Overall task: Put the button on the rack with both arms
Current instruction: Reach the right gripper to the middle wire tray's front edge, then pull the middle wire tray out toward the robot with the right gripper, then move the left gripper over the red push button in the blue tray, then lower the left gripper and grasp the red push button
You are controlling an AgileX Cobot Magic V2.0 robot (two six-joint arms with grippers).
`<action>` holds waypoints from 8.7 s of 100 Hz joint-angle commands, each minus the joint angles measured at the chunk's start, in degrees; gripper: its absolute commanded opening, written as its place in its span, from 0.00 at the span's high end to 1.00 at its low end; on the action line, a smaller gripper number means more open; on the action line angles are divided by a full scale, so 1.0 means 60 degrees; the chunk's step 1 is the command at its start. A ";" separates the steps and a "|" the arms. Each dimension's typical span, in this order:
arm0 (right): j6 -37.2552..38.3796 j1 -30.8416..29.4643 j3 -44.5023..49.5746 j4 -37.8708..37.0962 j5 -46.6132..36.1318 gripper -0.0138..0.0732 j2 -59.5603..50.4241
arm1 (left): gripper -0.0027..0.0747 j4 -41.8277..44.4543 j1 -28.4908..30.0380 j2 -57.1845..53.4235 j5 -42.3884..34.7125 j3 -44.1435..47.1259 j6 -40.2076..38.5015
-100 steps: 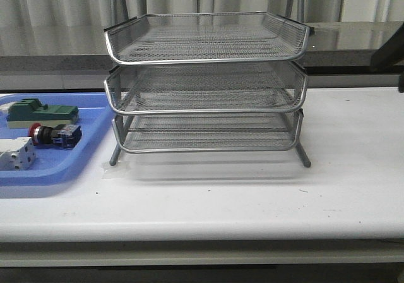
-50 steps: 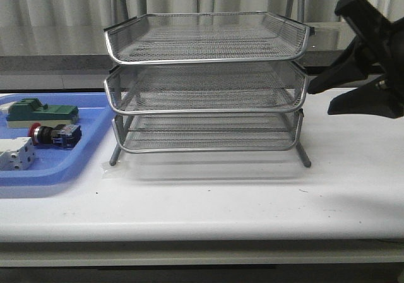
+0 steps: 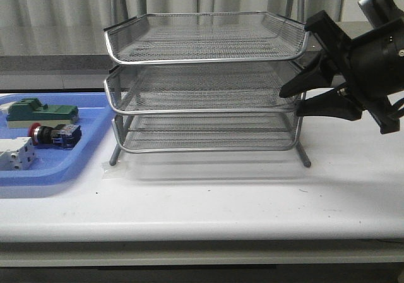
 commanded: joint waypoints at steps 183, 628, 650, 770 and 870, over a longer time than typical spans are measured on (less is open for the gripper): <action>0.0088 -0.0007 0.2480 -0.1896 0.1514 0.78 -0.2188 | 0.99 -0.0025 0.0004 -0.0297 -0.0699 0.0309 -0.0084; 1.1343 -0.0017 0.0197 -1.7035 0.3669 0.92 -1.1293 | 0.99 -0.0777 0.0004 1.0543 0.6803 -0.9420 0.0477; 1.1343 -0.0017 0.0197 -1.7035 0.3669 0.92 -1.1293 | 0.67 -0.1020 0.0004 1.1421 0.6992 -0.9644 0.1517; 1.1343 -0.0017 0.0197 -1.7035 0.3669 0.92 -1.1293 | 0.22 -0.2038 -0.0043 1.6098 0.8027 -1.3841 0.8285; 1.1343 -0.0017 0.0197 -1.7035 0.3669 0.92 -1.1293 | 0.22 -0.2220 -0.0728 1.9754 0.9087 -1.6141 1.0648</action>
